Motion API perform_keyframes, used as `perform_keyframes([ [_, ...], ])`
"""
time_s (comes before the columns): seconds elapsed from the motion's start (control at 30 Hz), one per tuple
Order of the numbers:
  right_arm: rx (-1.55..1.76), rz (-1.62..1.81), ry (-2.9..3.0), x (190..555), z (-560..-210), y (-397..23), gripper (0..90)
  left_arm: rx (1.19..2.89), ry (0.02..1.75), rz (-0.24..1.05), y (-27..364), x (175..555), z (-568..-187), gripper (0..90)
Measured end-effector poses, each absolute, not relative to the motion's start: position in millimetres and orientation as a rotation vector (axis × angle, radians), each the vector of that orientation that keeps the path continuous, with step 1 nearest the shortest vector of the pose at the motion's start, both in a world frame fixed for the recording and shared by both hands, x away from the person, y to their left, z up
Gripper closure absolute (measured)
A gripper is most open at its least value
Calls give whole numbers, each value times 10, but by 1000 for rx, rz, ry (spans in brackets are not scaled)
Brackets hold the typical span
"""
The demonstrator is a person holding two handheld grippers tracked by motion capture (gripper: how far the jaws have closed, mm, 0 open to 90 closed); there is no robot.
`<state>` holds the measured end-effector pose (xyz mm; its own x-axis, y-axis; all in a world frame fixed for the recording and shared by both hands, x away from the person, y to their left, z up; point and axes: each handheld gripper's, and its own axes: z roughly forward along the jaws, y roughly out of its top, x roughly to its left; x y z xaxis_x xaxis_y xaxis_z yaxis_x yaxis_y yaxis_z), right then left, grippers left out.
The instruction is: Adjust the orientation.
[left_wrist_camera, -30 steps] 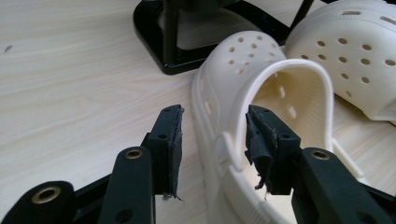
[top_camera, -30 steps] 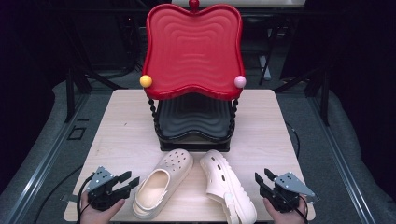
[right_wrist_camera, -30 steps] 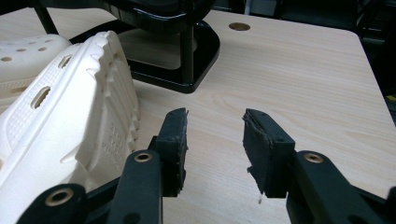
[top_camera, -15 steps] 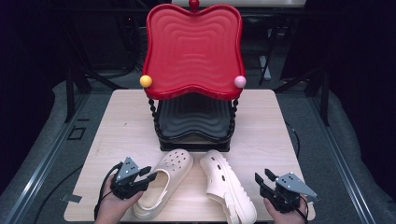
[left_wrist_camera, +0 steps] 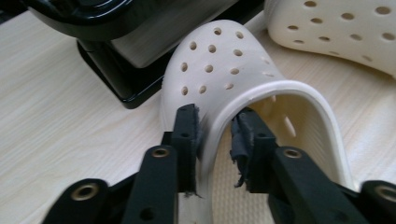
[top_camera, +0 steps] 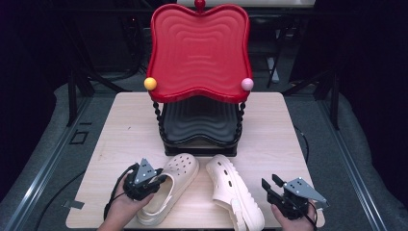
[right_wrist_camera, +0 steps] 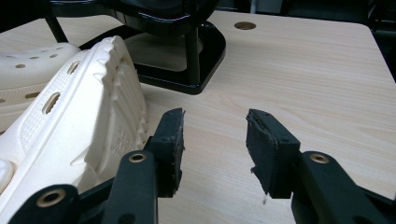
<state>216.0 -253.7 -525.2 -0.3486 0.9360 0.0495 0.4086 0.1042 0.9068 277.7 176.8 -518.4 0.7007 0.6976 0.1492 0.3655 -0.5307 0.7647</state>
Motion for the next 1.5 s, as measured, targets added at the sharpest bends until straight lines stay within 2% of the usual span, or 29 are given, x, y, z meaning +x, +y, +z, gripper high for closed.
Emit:
perform_keyframes([
  [0.17, 1312, 1211, 1821, 2157, -5253, -2542, 566, 2159, 866, 598, 1760, 2726, -5173, 766],
  [0.33, 1319, 1229, 1812, 2160, -5257, -2549, 566, 2112, 1003, 645, 1758, 2610, -5153, 804],
  [0.53, 1304, 1235, 1811, 2150, -5241, -2535, 573, 2040, 1136, 639, 1678, 2560, -5158, 795],
  [0.63, 1301, 1246, 1814, 2143, -5228, -2520, 598, 2017, 1166, 633, 1645, 2555, -5167, 792],
  [0.7, 1290, 1250, 1826, 2126, -5191, -2497, 630, 2008, 1195, 617, 1627, 2557, -5162, 790],
  [0.73, 1264, 1267, 1841, 2103, -5144, -2452, 679, 1995, 1215, 607, 1611, 2566, -5159, 787],
  [0.83, 1222, 1290, 1866, 2072, -5095, -2390, 710, 1963, 1242, 586, 1606, 2585, -5156, 783],
  [0.97, 1121, 1294, 1945, 2017, -5025, -2209, 757, 1952, 1227, 543, 1587, 2610, -5155, 765],
  [1.13, 1037, 1269, 2042, 1984, -5015, -1977, 842, 1982, 1154, 572, 1575, 2574, -5170, 779],
  [1.5, 1000, 1222, 2101, 1974, -5081, -1847, 864, 1983, 1135, 548, 1538, 2521, -5179, 775],
])
